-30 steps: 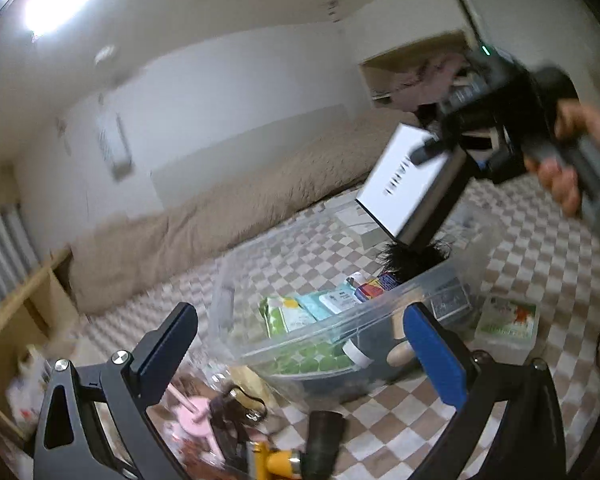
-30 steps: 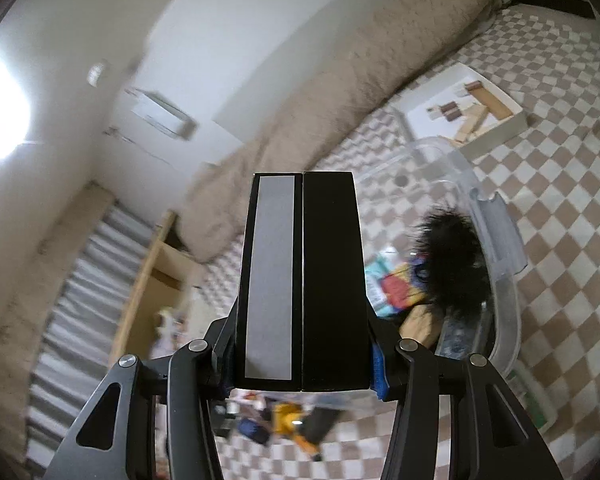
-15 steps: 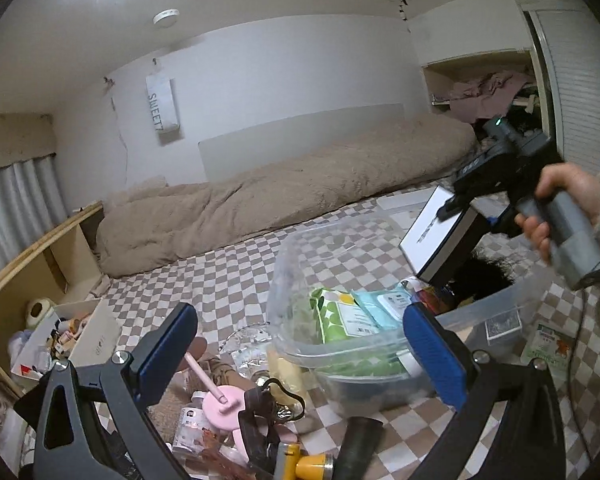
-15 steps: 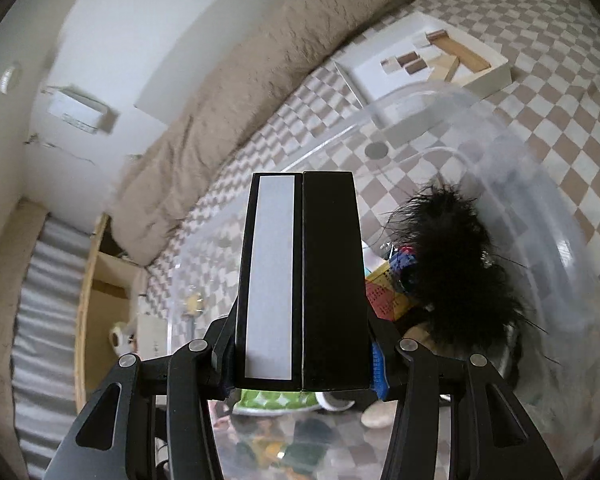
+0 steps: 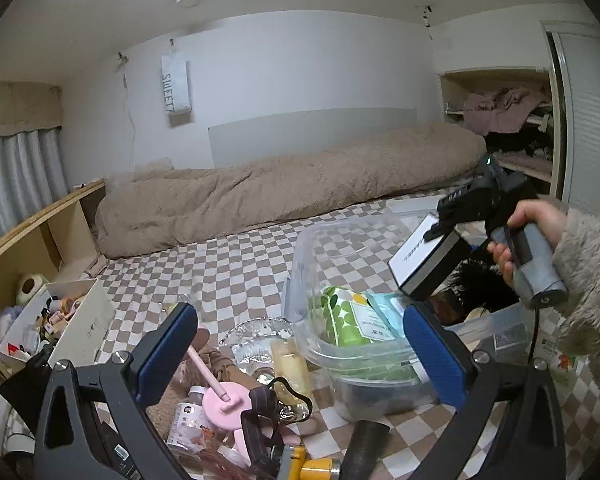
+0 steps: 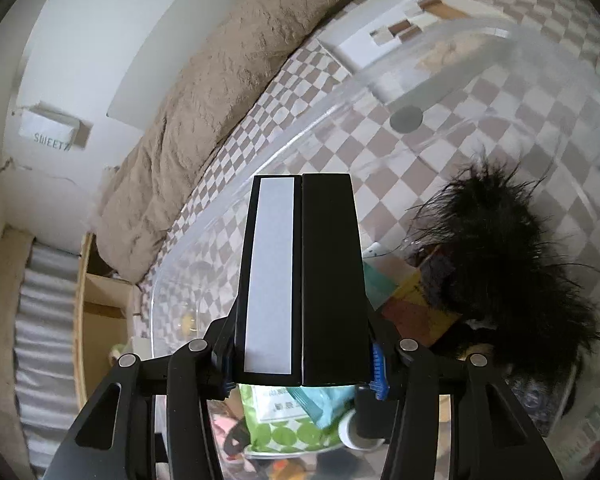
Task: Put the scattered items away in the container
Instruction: 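Lower the CHANEL box into the clear plastic box and open the right tool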
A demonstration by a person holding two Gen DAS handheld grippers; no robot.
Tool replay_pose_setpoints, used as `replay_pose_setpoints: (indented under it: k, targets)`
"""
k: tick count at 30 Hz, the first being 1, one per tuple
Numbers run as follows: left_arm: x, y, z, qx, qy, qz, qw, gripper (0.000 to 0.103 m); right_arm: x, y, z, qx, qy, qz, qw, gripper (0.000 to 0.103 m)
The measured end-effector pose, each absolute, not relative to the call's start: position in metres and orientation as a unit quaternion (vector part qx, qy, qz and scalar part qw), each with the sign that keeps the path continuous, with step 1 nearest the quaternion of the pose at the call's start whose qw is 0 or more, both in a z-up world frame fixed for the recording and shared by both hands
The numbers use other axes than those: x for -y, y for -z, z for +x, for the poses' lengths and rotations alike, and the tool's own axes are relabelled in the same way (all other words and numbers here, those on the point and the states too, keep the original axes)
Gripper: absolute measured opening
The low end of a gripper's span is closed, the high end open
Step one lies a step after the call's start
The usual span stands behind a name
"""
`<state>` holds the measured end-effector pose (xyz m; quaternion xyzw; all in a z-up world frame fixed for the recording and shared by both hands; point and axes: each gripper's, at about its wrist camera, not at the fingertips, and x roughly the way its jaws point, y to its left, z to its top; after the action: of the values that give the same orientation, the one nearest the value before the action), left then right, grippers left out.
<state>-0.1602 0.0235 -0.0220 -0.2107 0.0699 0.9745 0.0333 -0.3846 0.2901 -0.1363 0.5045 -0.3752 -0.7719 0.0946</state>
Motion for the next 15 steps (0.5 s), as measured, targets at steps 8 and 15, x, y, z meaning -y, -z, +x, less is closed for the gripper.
replay_pose_setpoints:
  k: [8, 15]
  targets:
    - [-0.021, 0.022, -0.160, -0.054, -0.974, -0.215, 0.041, 0.103, -0.295, 0.111, -0.371, 0.305, 0.816, 0.486, 0.065, 0.103]
    - [-0.027, 0.021, -0.157, -0.063, -0.973, -0.216, 0.049, 0.103, -0.295, 0.064, -0.341, 0.232, 0.845, 0.469, 0.113, 0.103]
